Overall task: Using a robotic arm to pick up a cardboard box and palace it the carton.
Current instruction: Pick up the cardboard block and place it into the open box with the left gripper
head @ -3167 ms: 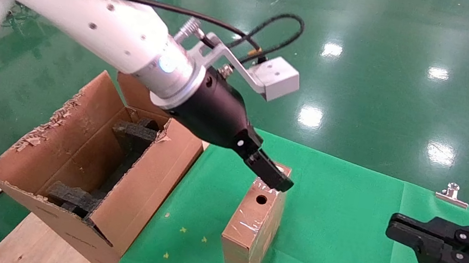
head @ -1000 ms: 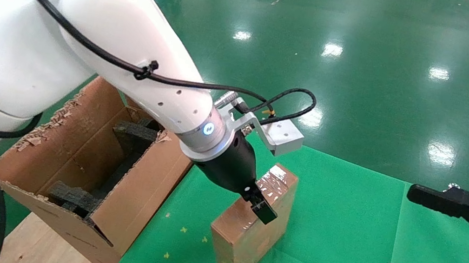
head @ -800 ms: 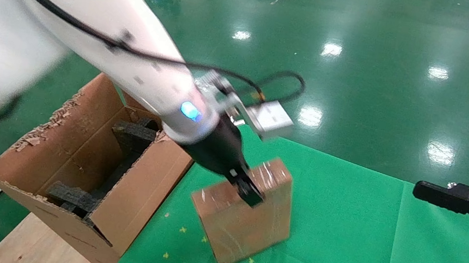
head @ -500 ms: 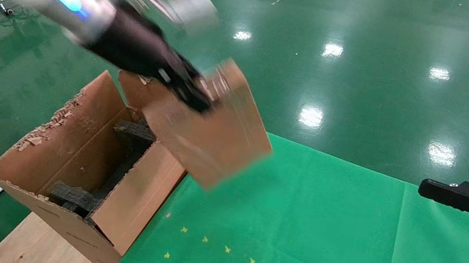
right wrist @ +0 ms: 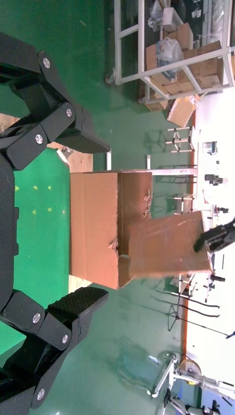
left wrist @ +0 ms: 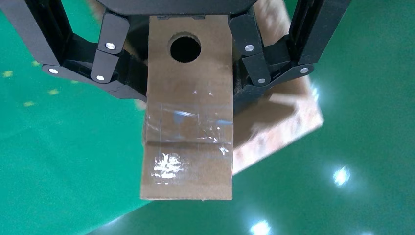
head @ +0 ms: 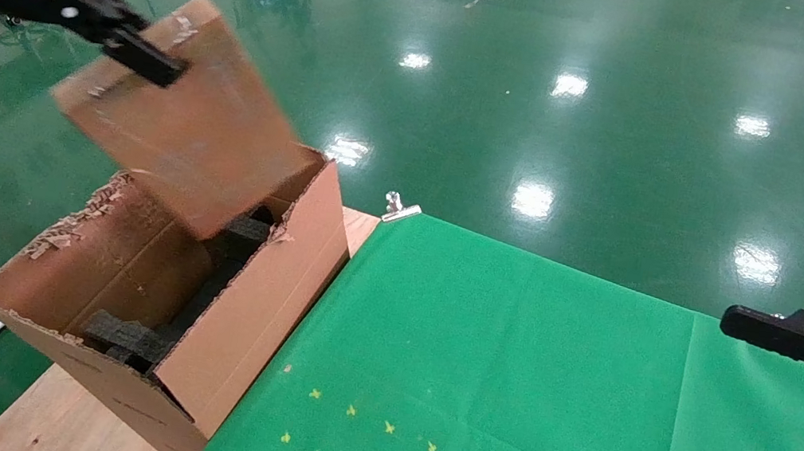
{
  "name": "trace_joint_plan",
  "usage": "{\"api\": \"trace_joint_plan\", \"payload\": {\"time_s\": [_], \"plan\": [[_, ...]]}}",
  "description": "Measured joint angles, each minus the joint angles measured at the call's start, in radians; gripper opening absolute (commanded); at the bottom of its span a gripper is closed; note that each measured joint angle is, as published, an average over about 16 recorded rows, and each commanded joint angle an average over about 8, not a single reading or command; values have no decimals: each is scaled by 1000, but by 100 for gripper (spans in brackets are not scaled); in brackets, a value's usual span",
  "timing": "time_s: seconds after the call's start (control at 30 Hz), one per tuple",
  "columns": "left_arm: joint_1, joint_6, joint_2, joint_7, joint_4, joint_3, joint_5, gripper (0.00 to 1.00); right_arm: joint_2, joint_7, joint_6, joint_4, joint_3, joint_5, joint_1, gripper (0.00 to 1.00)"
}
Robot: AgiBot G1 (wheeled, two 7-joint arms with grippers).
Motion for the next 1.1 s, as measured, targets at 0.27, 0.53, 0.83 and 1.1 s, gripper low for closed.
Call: {"api": "trace_joint_plan", "payload": {"time_s": [0.27, 0.53, 0.83, 1.1], "plan": [[49, -140, 67, 77, 244, 61, 94, 0, 0, 0, 0, 0, 0, 0, 0, 100], [148, -345, 141, 101, 414, 87, 142, 0, 0, 0, 0, 0, 0, 0, 0, 100], [225, -502, 183, 86, 516, 96, 160, 0, 0, 0, 0, 0, -1, 0, 0, 100], [263, -501, 192, 76, 560, 91, 153, 0, 0, 0, 0, 0, -1, 1, 0, 100]]}}
